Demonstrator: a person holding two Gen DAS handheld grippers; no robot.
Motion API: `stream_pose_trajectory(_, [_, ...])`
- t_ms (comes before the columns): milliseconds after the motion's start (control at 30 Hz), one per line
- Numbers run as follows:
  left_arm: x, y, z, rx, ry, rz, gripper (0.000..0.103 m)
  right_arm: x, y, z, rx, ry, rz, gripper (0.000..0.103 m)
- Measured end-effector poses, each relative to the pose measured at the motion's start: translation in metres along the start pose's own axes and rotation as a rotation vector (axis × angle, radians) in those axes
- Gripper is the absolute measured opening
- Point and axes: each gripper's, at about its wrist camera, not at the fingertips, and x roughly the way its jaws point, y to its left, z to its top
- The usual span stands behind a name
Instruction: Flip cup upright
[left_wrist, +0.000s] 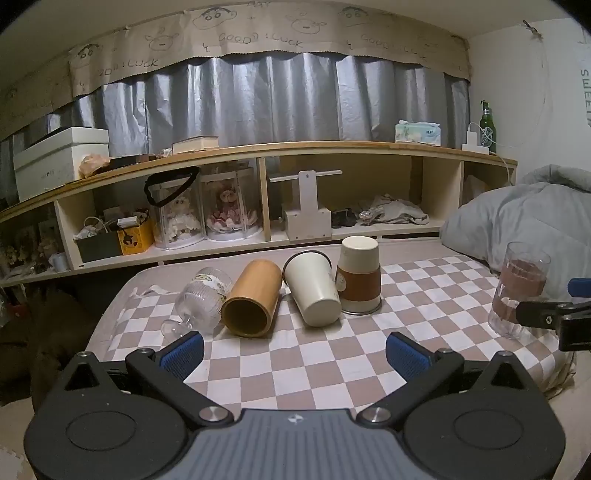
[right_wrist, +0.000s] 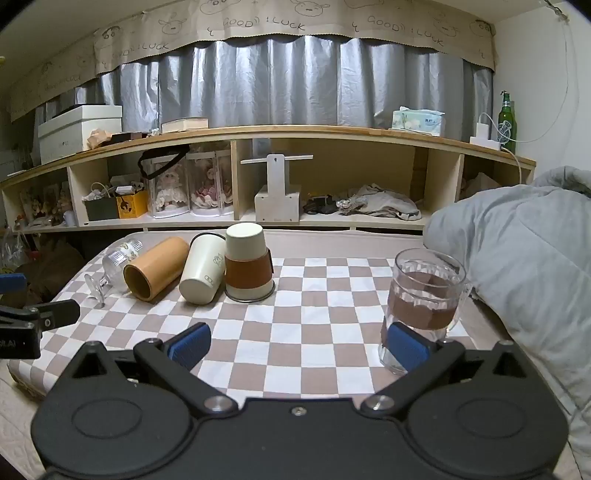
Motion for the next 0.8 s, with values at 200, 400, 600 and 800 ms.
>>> stream_pose_trajectory(200, [-0.0003, -0.0006, 0.0, 0.006, -0.004, 0.004, 0.103, -0.0008, 0.0, -0.0002, 0.0, 0.0, 0.002, 0.103])
stream_pose_trajectory(400, [-0.0002, -0.0006, -0.0001, 0.007, -0.003, 0.006, 0.103, -0.001, -0.0001, -0.0002, 0.001, 0.001, 0.002, 0.103])
stream_pose_trajectory(600, [-0.0002, -0.0006, -0.0001, 0.007, -0.003, 0.005, 0.103, -0.0012, 0.0009, -0.0003, 0.001, 0.0, 0.0, 0.103])
stream_pose_trajectory(800, [-0.0001, -0.0007, 0.0, 0.007, -0.002, 0.006, 0.103, -0.0012, 0.0011, -0.0004, 0.001, 0.0, 0.001, 0.103])
